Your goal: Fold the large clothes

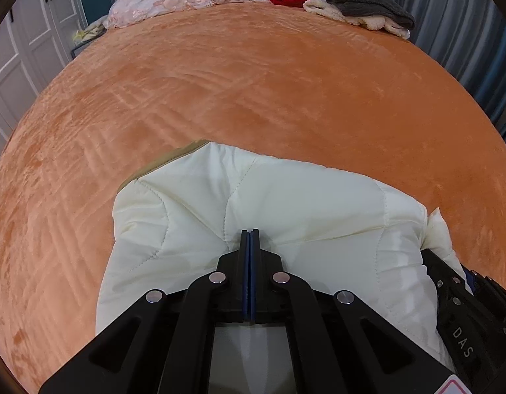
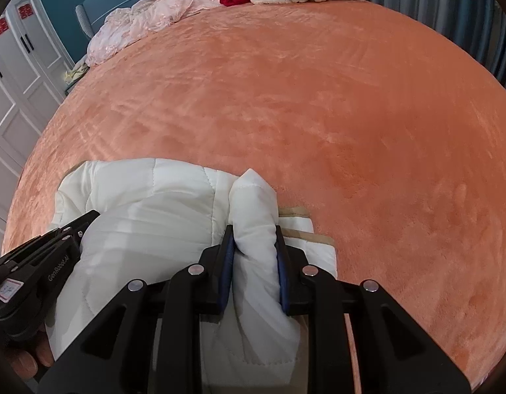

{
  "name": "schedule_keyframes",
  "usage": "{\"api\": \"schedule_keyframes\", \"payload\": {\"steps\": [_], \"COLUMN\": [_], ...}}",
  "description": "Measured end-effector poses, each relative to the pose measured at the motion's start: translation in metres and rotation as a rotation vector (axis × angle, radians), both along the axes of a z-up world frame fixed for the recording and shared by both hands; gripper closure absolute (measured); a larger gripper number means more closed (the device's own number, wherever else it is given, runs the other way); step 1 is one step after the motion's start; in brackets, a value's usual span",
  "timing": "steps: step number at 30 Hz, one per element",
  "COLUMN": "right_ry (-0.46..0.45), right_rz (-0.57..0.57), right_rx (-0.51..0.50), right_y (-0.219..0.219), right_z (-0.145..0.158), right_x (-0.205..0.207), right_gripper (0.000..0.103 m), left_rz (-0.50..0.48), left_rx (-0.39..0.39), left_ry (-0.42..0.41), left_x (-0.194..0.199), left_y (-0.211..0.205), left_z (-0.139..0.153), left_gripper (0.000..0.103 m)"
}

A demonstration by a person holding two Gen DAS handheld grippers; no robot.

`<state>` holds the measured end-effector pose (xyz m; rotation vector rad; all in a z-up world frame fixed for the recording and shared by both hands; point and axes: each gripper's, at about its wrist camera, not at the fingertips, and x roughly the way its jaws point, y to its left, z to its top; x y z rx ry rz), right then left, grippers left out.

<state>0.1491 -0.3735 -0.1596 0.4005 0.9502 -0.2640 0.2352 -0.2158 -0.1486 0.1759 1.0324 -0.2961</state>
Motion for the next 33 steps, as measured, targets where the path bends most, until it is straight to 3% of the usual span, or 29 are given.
{"api": "schedule_keyframes", "payload": {"steps": [6,11,14,17,19,22,24,27,33], "right_ry": [-0.023,-0.04,-0.034,-0.064,-0.058,-0.035,0.022,0.104,0.116], "right_rz": [-0.008,-0.008,-0.021,-0.049,-0.031,0.046,0.101,0.097,0.057], "right_rx": [0.017,0.055,0.114,0.055,0.011,0.007,0.013,0.032,0.111], "right_y": [-0.002,-0.007,-0.017,-0.02,-0.016,0.0,0.014,0.018,0.01], "right_z": [-0.002,0.001,0.016,0.055,0.072,0.084,0.075,0.046,0.023], "right_x": [-0.002,-0.008,-0.017,-0.048,-0.065,-0.086,-0.091,-0.093,-0.093], "right_gripper": [0.082,0.08,0.074,0.07,0.073,0.088,0.09,0.091,0.091], "left_rz": [0.005,0.009,0.006,-0.012,-0.035,-0.057,-0.053,-0.038,-0.009], "left_rx": [0.031,0.008,0.004,-0.013,-0.014,-0.034,-0.049,-0.053,-0.075], "left_ry": [-0.03,-0.037,-0.039,-0.034,-0.037,-0.025,-0.001,0.03,0.058], "left_x": [-0.001,-0.003,-0.008,-0.026,-0.042,-0.071,-0.087,-0.099,-0.105], "left_y": [-0.004,0.001,0.006,0.017,0.024,0.034,0.039,0.043,0.046], "left_z": [-0.004,0.001,0.01,0.03,0.042,0.058,0.062,0.057,0.044], "left_gripper": [0.103,0.103,0.103,0.1,0.1,0.102,0.103,0.103,0.103]}}
